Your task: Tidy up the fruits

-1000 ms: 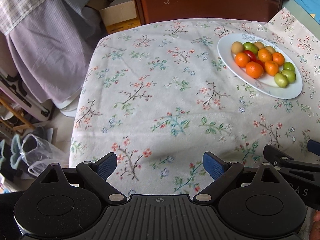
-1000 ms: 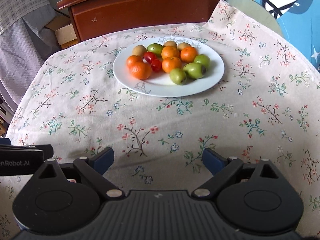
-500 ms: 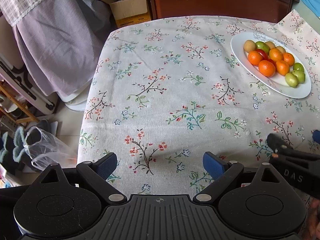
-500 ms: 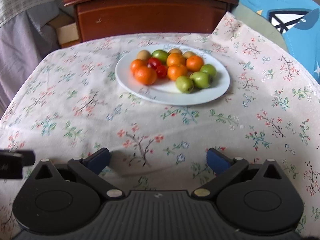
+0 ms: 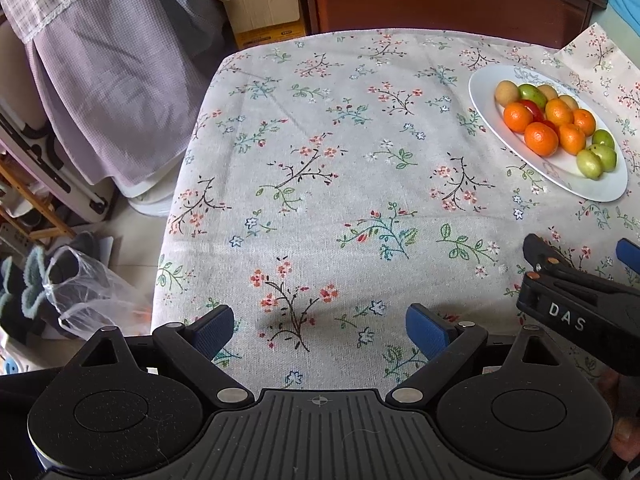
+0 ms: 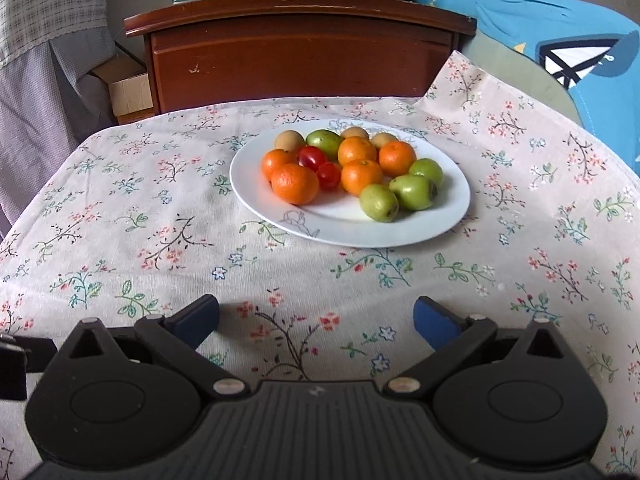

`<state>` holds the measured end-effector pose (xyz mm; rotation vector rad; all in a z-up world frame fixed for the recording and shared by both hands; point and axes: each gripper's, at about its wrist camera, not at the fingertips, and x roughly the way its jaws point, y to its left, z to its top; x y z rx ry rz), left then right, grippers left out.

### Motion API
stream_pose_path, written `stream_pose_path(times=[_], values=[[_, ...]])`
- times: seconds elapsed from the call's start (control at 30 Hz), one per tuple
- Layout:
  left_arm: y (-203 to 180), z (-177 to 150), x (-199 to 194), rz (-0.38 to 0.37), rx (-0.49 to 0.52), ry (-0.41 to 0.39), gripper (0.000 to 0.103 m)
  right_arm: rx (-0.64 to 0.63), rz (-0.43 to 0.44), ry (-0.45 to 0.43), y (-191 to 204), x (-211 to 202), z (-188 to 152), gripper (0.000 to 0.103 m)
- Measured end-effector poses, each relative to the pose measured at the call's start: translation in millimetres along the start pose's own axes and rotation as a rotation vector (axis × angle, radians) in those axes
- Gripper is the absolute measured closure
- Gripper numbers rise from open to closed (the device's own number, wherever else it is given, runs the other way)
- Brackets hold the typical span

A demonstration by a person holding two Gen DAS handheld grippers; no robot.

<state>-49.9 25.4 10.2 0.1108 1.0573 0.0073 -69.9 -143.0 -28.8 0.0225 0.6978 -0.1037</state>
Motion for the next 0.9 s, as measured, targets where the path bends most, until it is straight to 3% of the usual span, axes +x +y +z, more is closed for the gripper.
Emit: stream_pose_path(times=[0.9], values=[[3.4,2.8,8.7,-0.026,-0.028,0.022,0.009,0.002,0.002,-0.004,-0.3,0.7,-0.9,0.001]])
